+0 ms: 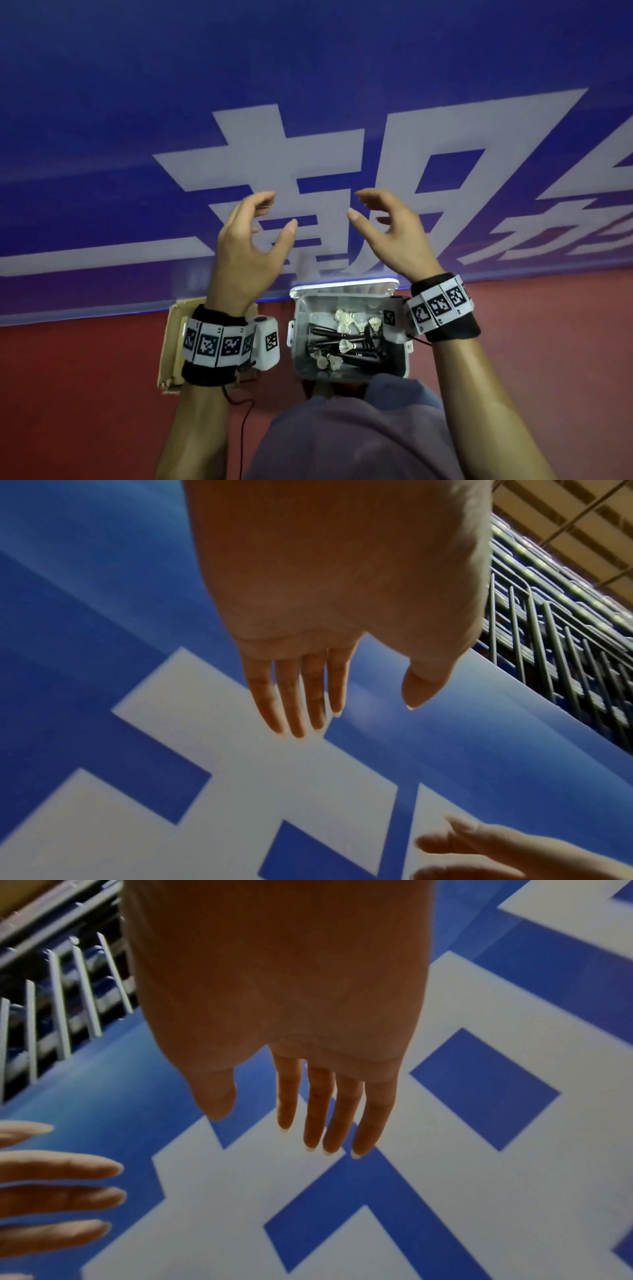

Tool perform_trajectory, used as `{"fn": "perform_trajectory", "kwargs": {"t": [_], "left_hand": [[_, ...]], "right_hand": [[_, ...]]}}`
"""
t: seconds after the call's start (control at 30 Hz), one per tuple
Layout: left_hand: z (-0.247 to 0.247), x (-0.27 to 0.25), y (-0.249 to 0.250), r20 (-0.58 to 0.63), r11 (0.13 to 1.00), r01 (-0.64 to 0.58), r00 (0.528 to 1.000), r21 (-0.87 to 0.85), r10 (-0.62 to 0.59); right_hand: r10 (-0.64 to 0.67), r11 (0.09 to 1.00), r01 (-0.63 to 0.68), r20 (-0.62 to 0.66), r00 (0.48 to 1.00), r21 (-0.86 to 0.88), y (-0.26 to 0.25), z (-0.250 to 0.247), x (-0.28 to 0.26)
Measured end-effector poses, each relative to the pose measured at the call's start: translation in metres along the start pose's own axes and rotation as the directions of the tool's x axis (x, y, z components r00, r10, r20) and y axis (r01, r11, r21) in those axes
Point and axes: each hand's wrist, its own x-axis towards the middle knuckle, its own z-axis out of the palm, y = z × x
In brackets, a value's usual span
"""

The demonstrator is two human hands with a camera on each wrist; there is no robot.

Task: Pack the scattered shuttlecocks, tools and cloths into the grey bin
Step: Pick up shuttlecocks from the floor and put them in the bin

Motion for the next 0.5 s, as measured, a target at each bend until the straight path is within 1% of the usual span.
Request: {"fn": "perform_trajectory", "kwargs": {"t": [0.07, 0.13, 0.2, 0.27, 0.33, 0.4, 0.47, 0.5], "left_hand": [[-0.015, -0.016, 0.003, -0.070, 0.999, 0.031, 0.997, 0.009, -0.030], [-0.027, -0.036, 0.005, -0.136, 0.996, 0.081, 0.988, 0.031, -0.076], [-0.037, -0.057, 0.009, -0.228, 0.988, 0.151, 0.964, 0.044, -0.137], [-0.046, -0.084, 0.015, -0.327, 0.970, 0.236, 0.923, 0.059, -0.204], [-0.054, -0.118, 0.022, -0.407, 0.940, 0.334, 0.870, 0.074, -0.277], [-0.062, -0.157, 0.032, -0.476, 0.905, 0.419, 0.813, 0.079, -0.335], [-0.069, -0.200, 0.047, -0.536, 0.863, 0.497, 0.754, 0.089, -0.380], [-0.073, -0.223, 0.055, -0.574, 0.839, 0.538, 0.715, 0.088, -0.398]], "right_hand": [[-0.056, 0.998, 0.055, 0.045, 0.997, 0.015, -0.013, 0.004, 0.006], [-0.109, 0.994, 0.105, 0.117, 0.987, 0.041, -0.026, 0.010, 0.011], [-0.164, 0.986, 0.154, 0.195, 0.967, 0.069, -0.040, 0.018, 0.013], [-0.215, 0.975, 0.189, 0.286, 0.934, 0.116, -0.052, 0.029, 0.008], [-0.256, 0.963, 0.200, 0.375, 0.891, 0.182, -0.060, 0.043, -0.005], [-0.314, 0.945, 0.231, 0.452, 0.835, 0.231, -0.067, 0.062, -0.023], [-0.356, 0.933, 0.255, 0.537, 0.765, 0.255, -0.076, 0.082, -0.044], [-0.380, 0.924, 0.272, 0.577, 0.723, 0.268, -0.084, 0.092, -0.057]]}}
